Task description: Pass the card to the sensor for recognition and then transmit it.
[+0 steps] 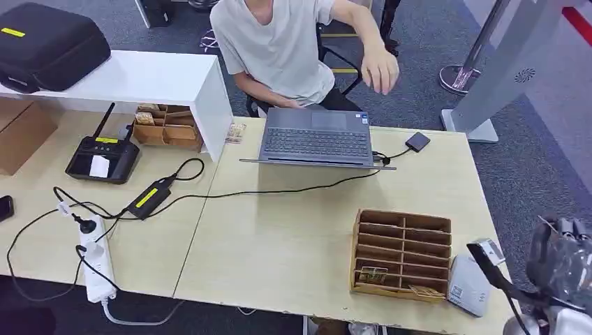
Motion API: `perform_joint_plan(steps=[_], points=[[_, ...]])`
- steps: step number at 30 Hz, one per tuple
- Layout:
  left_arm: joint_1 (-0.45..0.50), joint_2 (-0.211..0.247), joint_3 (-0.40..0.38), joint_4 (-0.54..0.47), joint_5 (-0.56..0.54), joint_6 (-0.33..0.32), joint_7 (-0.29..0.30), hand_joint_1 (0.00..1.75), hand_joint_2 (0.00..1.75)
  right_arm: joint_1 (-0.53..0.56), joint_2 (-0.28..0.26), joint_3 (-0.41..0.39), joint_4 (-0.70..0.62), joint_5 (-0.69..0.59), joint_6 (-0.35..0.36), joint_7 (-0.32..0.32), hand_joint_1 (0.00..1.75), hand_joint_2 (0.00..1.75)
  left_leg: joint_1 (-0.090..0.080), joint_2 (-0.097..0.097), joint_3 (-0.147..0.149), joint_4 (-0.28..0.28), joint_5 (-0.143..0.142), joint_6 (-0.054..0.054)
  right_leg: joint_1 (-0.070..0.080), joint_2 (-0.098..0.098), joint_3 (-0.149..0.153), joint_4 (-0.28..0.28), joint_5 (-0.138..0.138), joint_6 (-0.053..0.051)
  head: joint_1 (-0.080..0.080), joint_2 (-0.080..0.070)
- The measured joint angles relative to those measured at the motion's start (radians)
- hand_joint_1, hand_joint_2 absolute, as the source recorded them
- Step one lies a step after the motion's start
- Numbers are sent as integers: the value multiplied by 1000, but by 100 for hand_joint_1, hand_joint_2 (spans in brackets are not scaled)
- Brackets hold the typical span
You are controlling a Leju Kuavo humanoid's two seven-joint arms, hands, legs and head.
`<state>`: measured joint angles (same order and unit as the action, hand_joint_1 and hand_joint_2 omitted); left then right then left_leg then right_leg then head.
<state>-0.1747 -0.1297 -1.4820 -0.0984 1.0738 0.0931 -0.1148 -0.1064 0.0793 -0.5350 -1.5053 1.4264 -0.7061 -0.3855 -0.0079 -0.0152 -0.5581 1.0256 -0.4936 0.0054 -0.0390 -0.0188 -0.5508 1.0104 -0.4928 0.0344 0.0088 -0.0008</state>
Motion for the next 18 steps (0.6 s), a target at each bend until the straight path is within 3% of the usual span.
perform_joint_plan(steps=[3, 6, 7, 8, 9, 12, 18], points=[[0, -1, 0, 0, -37, -8, 13, 0, 0, -21, -55, 129, 7, 79, 1, 120, 175, 175, 0, 0, -2, 0, 0, 0, 0, 0, 1, 1, 0, 0, 0, 0], [-10, -2, 0, 0, -68, -31, 33, 0, 0, -159, -147, 353, 142, 139, 7, 456, 175, 175, 0, 3, -10, 0, 1, -1, 0, 4, -2, 2, 3, -2, -1, 0], [-9, -1, 0, 0, -76, -35, 33, 0, 0, -207, -171, 449, 183, 142, 7, 541, 175, 175, 0, 4, -9, 0, 2, -1, 0, 5, -2, 2, 3, -1, 2, 0], [-10, -1, 0, 0, -85, -40, 34, 0, 0, -257, -196, 551, 239, 146, 8, 585, 175, 175, 0, 4, -8, 0, 3, -2, 0, 5, -3, 2, 3, -1, 2, 0], [-10, -1, 0, 0, -93, -47, 34, 0, 0, -314, -209, 653, 311, 147, 8, 604, 175, 175, 0, 5, -7, 0, 3, -2, 0, 7, -4, 2, 4, -1, 0, 0], [-11, 0, 0, 0, -109, -51, 34, 0, 0, -442, -219, 851, 478, 148, 8, 627, 175, 175, 0, 0, -3, 0, 7, -3, 0, 0, -5, 3, 5, -2, 1, 0], [-13, 0, 0, 0, -114, -62, 32, 0, 0, -594, -219, 1040, 675, 147, 8, 633, 175, 175, 0, -6, -7, 0, 9, -3, 0, -6, -7, 4, 5, -2, 1, 0]])
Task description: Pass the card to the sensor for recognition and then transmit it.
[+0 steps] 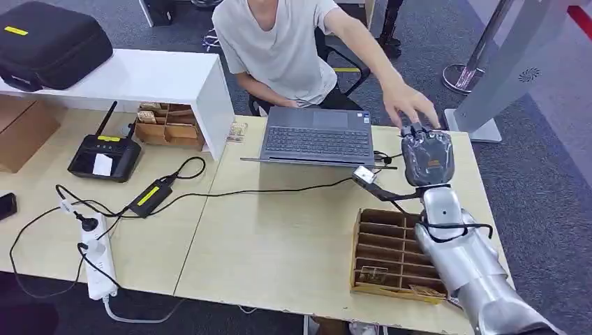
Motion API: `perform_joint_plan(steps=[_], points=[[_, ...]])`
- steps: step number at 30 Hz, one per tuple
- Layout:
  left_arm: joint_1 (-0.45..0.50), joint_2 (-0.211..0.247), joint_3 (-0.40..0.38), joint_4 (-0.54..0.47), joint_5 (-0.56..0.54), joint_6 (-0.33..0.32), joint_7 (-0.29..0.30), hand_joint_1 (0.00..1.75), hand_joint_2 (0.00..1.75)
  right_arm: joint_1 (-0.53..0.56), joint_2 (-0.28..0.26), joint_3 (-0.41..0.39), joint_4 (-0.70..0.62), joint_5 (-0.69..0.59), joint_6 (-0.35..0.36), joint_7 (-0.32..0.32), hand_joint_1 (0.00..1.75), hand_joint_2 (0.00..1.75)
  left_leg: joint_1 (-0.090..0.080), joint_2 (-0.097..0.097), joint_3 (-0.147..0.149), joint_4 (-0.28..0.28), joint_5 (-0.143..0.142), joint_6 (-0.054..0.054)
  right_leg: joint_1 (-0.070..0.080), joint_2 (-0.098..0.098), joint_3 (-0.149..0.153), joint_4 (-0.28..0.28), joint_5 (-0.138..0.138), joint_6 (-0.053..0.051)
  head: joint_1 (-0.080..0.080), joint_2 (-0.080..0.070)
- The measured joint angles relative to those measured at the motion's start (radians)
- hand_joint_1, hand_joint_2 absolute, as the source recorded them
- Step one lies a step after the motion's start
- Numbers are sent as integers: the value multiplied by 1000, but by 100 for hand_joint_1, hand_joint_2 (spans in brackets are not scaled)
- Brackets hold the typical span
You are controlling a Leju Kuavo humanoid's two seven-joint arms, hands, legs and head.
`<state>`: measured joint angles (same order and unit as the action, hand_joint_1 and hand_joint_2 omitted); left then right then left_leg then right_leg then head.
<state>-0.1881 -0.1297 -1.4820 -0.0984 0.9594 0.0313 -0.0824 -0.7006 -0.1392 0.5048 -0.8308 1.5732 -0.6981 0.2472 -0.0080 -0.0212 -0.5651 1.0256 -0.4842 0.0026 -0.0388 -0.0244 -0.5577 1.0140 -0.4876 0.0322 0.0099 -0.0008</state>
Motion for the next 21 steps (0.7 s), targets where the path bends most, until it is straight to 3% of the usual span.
perform_joint_plan(steps=[8, 9, 21], points=[[-1, 1, 0, 2, -2, -12, -2, 0, 0, -55, 16, 85, 83, 0, 0, 0, 175, 175, 0, 0, -1, 0, 0, 0, 0, 0, 0, -1, 0, 0, 0, 0], [-2, 1, 0, 3, -2, -14, -2, 0, 175, -56, 18, 93, 86, 0, 0, 0, 0, 175, 0, 0, 0, 0, 0, 0, 0, 0, 0, -1, 0, 0, 0, 0], [-6, 6, 0, 5, -9, -39, -7, 0, 175, -78, 31, 111, 103, -1, -1, -3, 0, 175, 0, 1, 0, 0, 0, 0, 0, 1, 0, 0, 1, 0, 0, 0]])
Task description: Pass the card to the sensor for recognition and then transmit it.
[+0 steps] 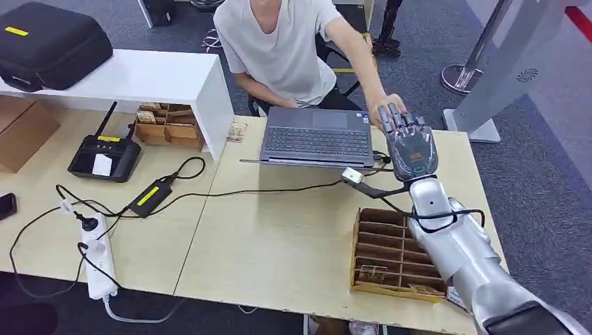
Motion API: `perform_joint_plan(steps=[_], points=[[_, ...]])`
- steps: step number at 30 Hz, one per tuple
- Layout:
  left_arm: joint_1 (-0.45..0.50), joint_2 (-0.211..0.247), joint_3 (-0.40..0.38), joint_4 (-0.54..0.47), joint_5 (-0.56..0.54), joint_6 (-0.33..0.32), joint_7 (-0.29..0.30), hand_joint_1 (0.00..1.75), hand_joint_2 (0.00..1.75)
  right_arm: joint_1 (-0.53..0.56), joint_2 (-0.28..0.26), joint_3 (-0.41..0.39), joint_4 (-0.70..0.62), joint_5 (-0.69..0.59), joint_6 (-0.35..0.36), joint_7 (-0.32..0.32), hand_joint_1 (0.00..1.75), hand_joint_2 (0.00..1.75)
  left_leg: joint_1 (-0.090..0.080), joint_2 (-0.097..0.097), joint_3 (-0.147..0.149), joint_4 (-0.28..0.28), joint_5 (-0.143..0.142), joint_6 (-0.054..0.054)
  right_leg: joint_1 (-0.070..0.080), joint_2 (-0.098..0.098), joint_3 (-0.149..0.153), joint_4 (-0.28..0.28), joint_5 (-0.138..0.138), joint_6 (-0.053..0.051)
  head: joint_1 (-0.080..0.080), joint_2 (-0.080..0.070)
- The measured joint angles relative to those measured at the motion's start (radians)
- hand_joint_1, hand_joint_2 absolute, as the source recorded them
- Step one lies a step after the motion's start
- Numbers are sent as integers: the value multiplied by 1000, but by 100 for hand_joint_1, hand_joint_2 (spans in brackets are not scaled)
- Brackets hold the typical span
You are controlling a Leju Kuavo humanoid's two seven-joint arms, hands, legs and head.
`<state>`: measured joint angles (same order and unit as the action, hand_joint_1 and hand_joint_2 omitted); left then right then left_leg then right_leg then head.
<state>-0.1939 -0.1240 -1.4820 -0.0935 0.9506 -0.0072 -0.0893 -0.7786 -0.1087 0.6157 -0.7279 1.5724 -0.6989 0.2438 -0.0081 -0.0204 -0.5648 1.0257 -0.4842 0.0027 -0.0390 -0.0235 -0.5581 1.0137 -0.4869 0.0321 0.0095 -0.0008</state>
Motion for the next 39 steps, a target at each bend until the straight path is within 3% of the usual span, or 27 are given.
perform_joint_plan(steps=[15, 24, 29, 39], points=[[0, 0, 0, 0, 12, 2, -1, 0, 175, 19, -5, 8, -36, -1, 0, 0, 0, 175, 0, 0, 0, 0, 0, 0, 0, 0, -1, 0, 0, 0, 0, 0], [0, 0, 0, 0, 36, 6, 2, 0, 175, 163, -79, -95, -342, -1, 0, -88, 0, 175, 0, -1, -2, 0, 0, 0, 0, -1, -1, -1, 0, 0, 0, 0], [-1, 1, 0, 0, 45, 8, 2, 0, 175, 242, -91, -195, -514, -5, 0, -140, 0, 175, 0, -1, -2, 0, -1, 0, 0, -1, -1, -1, 0, 0, 0, 0], [-1, 0, 0, 0, 61, 14, 2, 0, 175, 375, -95, -297, -767, -5, 0, -195, 0, 175, 0, -1, -2, 0, -1, 0, 0, -1, -2, -1, 0, 0, 0, 0]])
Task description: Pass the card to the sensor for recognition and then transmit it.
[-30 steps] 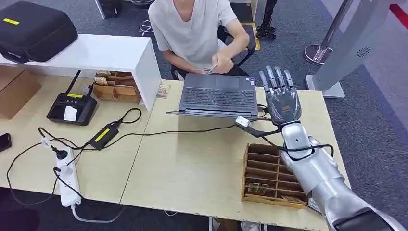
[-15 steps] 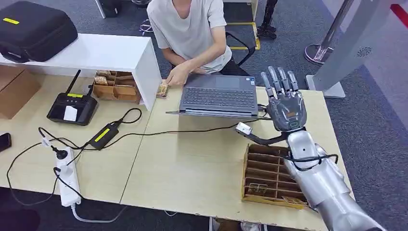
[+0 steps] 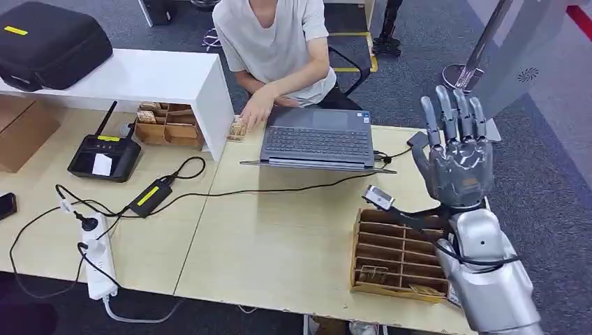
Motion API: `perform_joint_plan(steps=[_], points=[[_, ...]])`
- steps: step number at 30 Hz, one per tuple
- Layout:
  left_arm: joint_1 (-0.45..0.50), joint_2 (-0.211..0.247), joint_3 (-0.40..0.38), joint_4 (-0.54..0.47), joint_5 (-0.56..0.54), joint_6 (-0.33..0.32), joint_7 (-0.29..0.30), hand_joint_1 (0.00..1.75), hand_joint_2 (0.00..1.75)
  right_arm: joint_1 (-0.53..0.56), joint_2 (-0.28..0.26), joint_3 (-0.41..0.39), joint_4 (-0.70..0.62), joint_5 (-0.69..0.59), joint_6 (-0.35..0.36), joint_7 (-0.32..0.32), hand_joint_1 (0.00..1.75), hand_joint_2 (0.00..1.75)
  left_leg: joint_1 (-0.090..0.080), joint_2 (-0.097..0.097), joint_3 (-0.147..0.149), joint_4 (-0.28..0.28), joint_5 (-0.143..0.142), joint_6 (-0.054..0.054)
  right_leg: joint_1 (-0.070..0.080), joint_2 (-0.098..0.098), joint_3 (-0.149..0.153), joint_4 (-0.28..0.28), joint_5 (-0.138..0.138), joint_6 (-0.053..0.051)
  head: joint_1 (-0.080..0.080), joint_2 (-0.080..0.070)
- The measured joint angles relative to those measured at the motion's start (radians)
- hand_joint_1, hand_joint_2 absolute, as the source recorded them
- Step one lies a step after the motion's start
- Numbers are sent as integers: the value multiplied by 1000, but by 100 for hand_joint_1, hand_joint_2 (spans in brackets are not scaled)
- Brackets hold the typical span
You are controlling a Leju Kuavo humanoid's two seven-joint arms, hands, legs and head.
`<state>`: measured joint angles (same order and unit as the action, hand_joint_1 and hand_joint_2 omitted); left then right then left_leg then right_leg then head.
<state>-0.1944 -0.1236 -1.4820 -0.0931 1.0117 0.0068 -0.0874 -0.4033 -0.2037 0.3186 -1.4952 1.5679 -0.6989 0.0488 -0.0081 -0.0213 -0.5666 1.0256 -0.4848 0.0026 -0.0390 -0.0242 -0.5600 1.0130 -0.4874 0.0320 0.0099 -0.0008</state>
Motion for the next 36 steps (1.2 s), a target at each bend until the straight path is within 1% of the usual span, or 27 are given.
perform_joint_plan(steps=[4, 7, 15, 17, 19, 23, 27, 29, 30, 31, 32, 33, 35, 36], points=[[0, 0, 0, 0, 11, 4, 0, 0, 175, 70, 0, -20, -81, -18, 0, 0, 0, 175, 0, 0, -1, 0, 0, 0, 0, 0, 0, 0, 0, 0, 0, 0], [0, 0, 0, 0, 14, 4, 0, 0, 175, 102, -2, -26, -121, -20, 0, 0, 0, 175, 0, 1, -1, 0, 0, 0, 0, 0, -1, 0, 0, 0, 0, 0], [0, 0, 0, 0, 16, 5, 0, 0, 175, 128, -6, -38, -160, -23, 1, 0, 0, 175, 0, 1, 0, 0, 0, 0, 0, 0, -1, 0, 0, 0, 0, 0], [1, 0, 0, 0, 24, 7, -2, 0, 175, 135, -6, -39, -164, -42, 3, 0, 0, 175, 0, 1, 0, 0, 0, 0, 0, 0, -1, 0, 0, 0, 0, 0], [2, 0, 0, 0, 38, 11, -6, 0, 175, 165, -13, -41, -181, -83, 20, -5, 0, 175, 0, 0, 0, 0, 0, 0, 0, 0, -1, 0, 0, 0, 0, 0], [6, 0, 0, 0, 74, 24, -21, 0, 175, 293, -33, -45, -248, -170, 33, -31, 0, 175, 0, -1, -1, 0, -2, 0, 0, -1, -1, -1, -1, 1, 0, 0], [12, 0, 0, 0, 108, 39, -39, 0, 175, 453, -39, -45, -320, -288, 29, -89, 0, 175, 0, -1, -1, 0, -3, 1, 0, -1, -1, -1, -3, 1, 0, 0], [13, 0, 0, 0, 128, 44, -46, 0, 175, 519, -39, -41, -343, -397, 27, -123, 0, 175, 0, 0, -1, -1, -4, 1, 0, -1, -1, -1, -4, 0, 0, 0], [16, 0, 0, 0, 139, 47, -53, 0, 175, 548, -39, -36, -352, -499, 26, -154, 0, 175, 0, 0, -1, -1, -4, 1, 0, -1, -1, -1, -4, 0, 0, 0], [17, 0, 0, 0, 148, 49, -58, 0, 175, 574, -34, -30, -357, -591, 24, -204, 0, 175, 0, 0, -1, -1, -4, 1, 0, -1, -1, -1, -4, 0, 0, 0], [17, 0, 0, 0, 156, 50, -60, 0, 175, 594, -15, -26, -360, -693, 23, -259, 0, 175, 0, 0, -1, -1, -4, 1, 0, -1, -1, -1, -4, 0, 0, 0], [17, 0, 0, 0, 164, 53, -60, 0, 175, 612, 1, -24, -360, -807, 28, -325, 0, 0, 0, 0, -1, -1, -4, 1, 0, -1, -1, -1, -4, 0, 0, 0], [18, 0, 0, 0, 173, 58, -63, 0, 175, 640, 34, -21, -360, -982, 59, -414, 0, 0, 0, 0, -1, -1, -4, 1, 0, 0, -1, 0, -4, 0, 0, 0], [18, -1, 0, 0, 176, 60, -63, 0, 175, 651, 49, -20, -360, -1045, 83, -445, 0, 0, 0, 0, -1, -1, -4, 1, 0, 0, -1, 0, -4, 0, 0, 0]])
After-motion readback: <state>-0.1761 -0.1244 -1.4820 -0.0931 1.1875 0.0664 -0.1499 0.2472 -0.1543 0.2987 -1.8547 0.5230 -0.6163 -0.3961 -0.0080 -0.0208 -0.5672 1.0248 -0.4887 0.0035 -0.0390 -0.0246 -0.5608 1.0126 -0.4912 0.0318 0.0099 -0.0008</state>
